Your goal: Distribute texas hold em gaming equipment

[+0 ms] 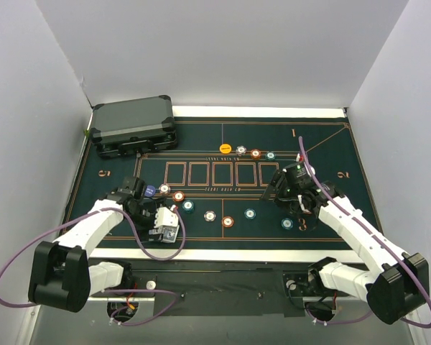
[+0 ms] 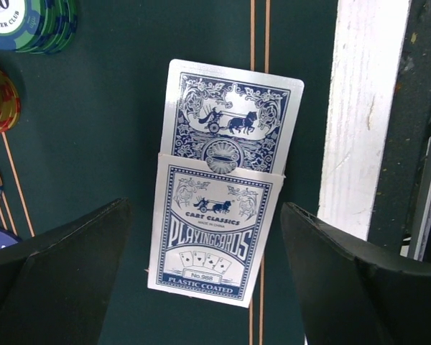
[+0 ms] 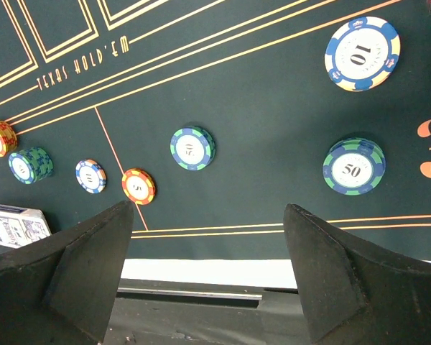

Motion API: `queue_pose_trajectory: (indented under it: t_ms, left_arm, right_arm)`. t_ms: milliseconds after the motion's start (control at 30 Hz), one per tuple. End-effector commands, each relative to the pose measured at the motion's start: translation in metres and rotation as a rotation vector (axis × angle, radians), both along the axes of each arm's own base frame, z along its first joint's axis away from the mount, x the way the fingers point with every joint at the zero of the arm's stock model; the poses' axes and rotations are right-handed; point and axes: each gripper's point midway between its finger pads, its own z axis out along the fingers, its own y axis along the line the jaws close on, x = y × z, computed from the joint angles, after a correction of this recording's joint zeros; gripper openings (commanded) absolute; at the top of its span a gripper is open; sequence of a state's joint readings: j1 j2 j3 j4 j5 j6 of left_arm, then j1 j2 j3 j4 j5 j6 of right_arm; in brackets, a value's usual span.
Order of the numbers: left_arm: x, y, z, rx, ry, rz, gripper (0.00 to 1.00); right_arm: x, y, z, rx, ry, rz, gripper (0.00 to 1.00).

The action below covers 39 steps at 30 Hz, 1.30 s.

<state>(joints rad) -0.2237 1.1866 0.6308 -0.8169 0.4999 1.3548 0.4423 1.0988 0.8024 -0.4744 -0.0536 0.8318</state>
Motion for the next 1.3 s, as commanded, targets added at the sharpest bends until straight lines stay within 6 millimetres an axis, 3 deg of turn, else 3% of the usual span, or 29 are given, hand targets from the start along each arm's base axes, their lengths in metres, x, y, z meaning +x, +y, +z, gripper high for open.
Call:
queue_pose_trajectory:
  t_ms: [0, 267, 600, 867, 1100, 1267]
  left_arm:
    - [0.024, -0.01, 0.011, -0.022, -0.079, -0.081, 0.96]
    - [0.013, 0.004, -0.012, 0.062, -0.01, -0.161, 0.96]
    - [-0.001, 0.006, -0.014, 0.061, 0.023, -0.166, 0.95]
    - [-0.018, 0.011, -0.019, 0.073, 0.05, -0.148, 0.78]
    - [-0.017, 0.007, -0.01, 0.045, 0.063, -0.095, 0.68]
    - [-0.014, -0.01, 0.018, -0.047, 0.087, -0.023, 0.38]
  right_arm:
    - [0.002, 0.006, 0.006, 0.002, -0.013, 0.029, 0.8]
    - [0.001, 0.004, 0.009, -0.006, -0.013, 0.035, 0.8]
    - [0.002, 0.009, 0.014, 0.01, -0.012, 0.041, 0.8]
    - [0.003, 0.019, 0.014, 0.034, -0.015, 0.058, 0.79]
    - [0.001, 0.027, 0.011, 0.057, -0.015, 0.079, 0.79]
    - [-0.002, 0.052, 0.014, 0.124, -0.03, 0.14, 0.79]
